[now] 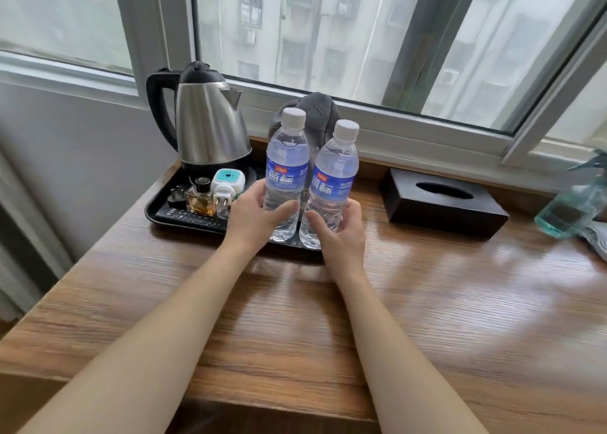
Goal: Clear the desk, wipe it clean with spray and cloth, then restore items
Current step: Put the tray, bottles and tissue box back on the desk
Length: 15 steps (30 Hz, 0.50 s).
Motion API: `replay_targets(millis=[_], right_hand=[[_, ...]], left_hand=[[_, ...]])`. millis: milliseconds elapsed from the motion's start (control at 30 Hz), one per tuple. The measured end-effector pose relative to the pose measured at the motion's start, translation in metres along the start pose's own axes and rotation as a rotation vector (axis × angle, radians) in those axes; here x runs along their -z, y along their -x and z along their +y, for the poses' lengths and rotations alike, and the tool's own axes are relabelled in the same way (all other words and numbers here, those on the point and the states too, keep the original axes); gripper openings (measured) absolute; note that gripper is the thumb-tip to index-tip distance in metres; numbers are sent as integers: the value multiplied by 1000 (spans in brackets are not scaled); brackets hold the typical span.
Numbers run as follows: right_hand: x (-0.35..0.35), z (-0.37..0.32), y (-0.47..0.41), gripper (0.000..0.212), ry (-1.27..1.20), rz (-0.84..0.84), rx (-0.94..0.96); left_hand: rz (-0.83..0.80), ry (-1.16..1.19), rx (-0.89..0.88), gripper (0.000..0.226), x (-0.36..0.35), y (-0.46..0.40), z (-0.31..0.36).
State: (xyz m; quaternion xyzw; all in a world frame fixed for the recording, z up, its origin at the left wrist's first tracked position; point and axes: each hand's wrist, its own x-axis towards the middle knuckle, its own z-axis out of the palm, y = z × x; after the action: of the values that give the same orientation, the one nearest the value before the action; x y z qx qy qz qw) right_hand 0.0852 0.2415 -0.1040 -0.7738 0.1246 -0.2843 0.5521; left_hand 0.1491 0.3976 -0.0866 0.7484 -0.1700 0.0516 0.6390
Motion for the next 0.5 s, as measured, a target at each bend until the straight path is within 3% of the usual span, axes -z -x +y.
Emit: replay_targets(millis=[300, 500], right_hand=[[3, 8, -8, 40, 31, -16, 131], [6, 10, -16, 44, 24, -50, 120]], left_hand=[[-31, 3, -67, 40, 1, 1, -6], [-48, 6, -44, 44, 4, 0, -6]])
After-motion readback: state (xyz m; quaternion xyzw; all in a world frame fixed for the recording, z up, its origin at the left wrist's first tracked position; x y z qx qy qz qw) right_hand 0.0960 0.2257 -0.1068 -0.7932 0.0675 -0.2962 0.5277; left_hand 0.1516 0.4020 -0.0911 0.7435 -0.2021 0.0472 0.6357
